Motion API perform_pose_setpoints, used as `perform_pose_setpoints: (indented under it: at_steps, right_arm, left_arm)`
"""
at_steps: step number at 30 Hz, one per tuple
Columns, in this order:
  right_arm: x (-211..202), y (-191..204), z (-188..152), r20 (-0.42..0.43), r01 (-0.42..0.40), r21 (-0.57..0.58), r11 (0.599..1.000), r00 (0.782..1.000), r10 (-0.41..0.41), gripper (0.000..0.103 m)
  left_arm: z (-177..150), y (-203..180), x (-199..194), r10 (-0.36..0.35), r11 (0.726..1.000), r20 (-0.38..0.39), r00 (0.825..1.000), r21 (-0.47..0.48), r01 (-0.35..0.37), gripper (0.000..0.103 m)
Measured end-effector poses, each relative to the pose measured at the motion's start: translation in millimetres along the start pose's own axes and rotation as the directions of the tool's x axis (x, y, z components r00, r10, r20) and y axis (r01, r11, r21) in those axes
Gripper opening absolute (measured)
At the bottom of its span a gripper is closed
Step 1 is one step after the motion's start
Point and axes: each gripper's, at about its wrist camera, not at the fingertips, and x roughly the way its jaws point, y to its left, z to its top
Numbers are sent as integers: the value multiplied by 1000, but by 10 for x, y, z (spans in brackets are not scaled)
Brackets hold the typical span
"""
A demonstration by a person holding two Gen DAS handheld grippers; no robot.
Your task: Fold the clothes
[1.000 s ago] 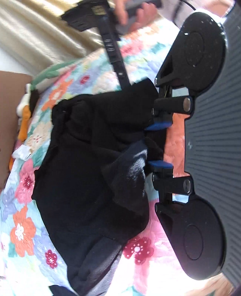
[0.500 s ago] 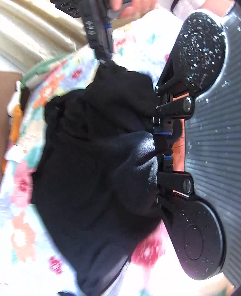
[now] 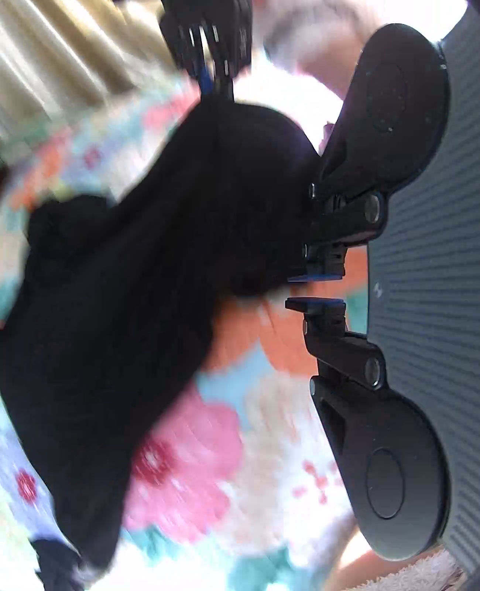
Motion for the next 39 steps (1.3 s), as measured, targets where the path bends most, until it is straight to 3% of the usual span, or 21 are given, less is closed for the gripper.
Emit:
perform_pose_setpoints:
  at_steps: [2, 3, 4, 6, 7, 10, 13, 15, 18, 23, 27, 31, 32, 33, 35, 37, 39]
  right_arm:
    - [-20, -2, 19, 25, 38, -33, 999, 999, -37, 33]
    - [-77, -4, 38, 56, 50, -29, 998, 997, -48, 48]
    - [-138, -25, 61, 89, 54, -9, 998, 995, -53, 51]
    - [-283, -120, 119, 175, 26, 45, 999, 984, -34, 51]
    - [-358, -174, 152, 227, 10, 76, 997, 974, -27, 51]
    - [-527, -276, 313, 388, 33, 143, 989, 918, -87, 51]
    - [-557, -363, 583, 508, 41, 189, 981, 851, -134, 51]
    - [-510, -461, 794, 551, -1, 230, 973, 824, -129, 51]
    - [-391, -615, 1090, 586, -69, 278, 958, 802, -112, 51]
    - [-116, -732, 1481, 565, 28, 250, 968, 808, -170, 52]
    - [119, -788, 1625, 556, 139, 177, 974, 803, -215, 59]
    - [348, -910, 1756, 540, 179, 116, 977, 814, -213, 60]
    - [411, -920, 1804, 531, 192, 99, 976, 819, -215, 60]
    - [473, -930, 1852, 523, 205, 82, 975, 824, -217, 60]
    - [595, -910, 1929, 516, 254, 44, 966, 822, -240, 60]
    - [722, -862, 1995, 512, 325, 5, 946, 811, -282, 60]
    - [856, -800, 2045, 501, 380, -28, 924, 806, -316, 60]
  left_arm:
    - [-6, 1, 4, 40, 999, 27, 999, 19, -41, 12]
    - [26, 23, -51, 39, 999, 53, 998, 14, -40, 18]
    - [58, 49, -112, 37, 999, 79, 996, 8, -38, 22]
    - [140, 97, -216, 45, 999, 141, 989, 7, -46, 43]
    - [192, 118, -253, 56, 998, 180, 982, 15, -60, 44]
    - [411, 117, -371, 125, 988, 290, 949, 49, -145, 47]
    - [661, 105, -470, 146, 985, 340, 929, 38, -169, 47]
    - [846, 112, -501, 109, 991, 338, 935, 32, -127, 47]
    - [1134, 142, -434, 78, 994, 363, 929, 43, -100, 47]
    - [1716, 600, 75, 155, 982, 385, 910, 43, -185, 55]
    - [2012, 1075, 463, 205, 975, 334, 920, 12, -222, 55]
    - [2131, 1192, 635, 309, 938, 372, 875, 34, -346, 55]
    - [2157, 1207, 659, 289, 942, 386, 876, 47, -331, 58]
    - [2183, 1229, 690, 248, 954, 387, 888, 60, -293, 65]
    - [2250, 1301, 775, 180, 975, 369, 912, 60, -216, 68]
    - [2279, 1342, 844, 161, 982, 365, 917, 32, -185, 68]
    - [2276, 1348, 884, 159, 984, 382, 911, 11, -176, 68]
